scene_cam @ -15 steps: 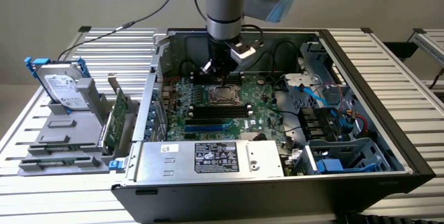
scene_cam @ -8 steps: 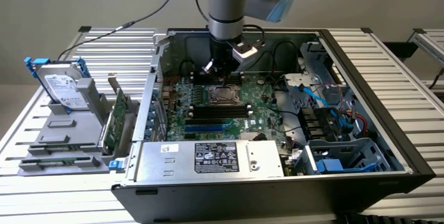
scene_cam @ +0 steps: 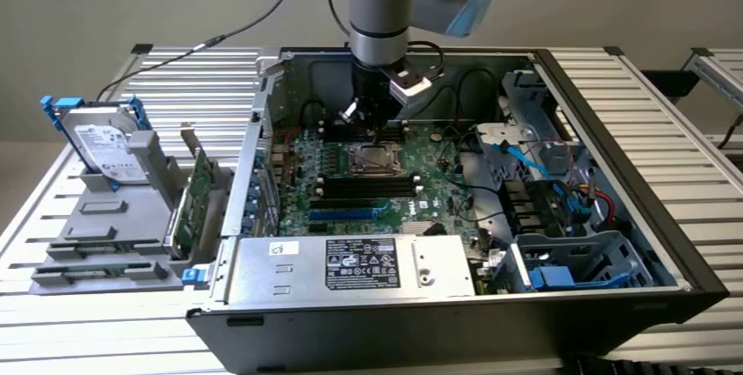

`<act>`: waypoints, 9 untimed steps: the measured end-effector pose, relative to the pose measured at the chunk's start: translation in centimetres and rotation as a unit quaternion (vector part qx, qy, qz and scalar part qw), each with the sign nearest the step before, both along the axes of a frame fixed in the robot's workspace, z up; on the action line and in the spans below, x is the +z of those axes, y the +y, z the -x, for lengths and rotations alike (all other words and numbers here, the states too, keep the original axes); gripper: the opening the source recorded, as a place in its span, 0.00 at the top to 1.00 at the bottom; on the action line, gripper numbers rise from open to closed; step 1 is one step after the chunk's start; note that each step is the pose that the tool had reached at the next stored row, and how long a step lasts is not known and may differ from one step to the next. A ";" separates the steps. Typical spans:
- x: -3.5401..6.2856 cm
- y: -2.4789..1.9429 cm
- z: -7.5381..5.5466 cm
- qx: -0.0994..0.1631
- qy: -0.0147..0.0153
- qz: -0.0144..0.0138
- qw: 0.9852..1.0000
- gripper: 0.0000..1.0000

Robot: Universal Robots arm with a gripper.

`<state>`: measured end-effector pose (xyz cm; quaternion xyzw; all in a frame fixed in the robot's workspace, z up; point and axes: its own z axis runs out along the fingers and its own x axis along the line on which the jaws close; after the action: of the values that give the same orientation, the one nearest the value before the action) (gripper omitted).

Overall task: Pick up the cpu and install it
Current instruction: 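Install the first cpu locking lever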

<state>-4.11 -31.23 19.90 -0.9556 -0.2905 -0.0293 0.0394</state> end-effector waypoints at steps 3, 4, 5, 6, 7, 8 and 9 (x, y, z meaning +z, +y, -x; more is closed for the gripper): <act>0.00 0.01 0.0 0.000 0.000 0.001 1.000 0.89; 0.00 0.02 0.0 0.000 0.000 0.001 1.000 0.89; -0.01 0.02 0.0 0.000 0.000 0.002 1.000 0.89; -0.01 0.02 0.0 0.000 0.000 0.003 1.000 0.89; -0.01 0.03 0.0 0.000 0.000 0.004 1.000 0.89; -0.01 0.03 0.0 0.000 0.000 0.005 1.000 0.89; -0.01 0.03 0.0 0.000 0.000 0.007 1.000 0.89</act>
<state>-4.09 -31.20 19.89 -0.9558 -0.2907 -0.0275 0.0330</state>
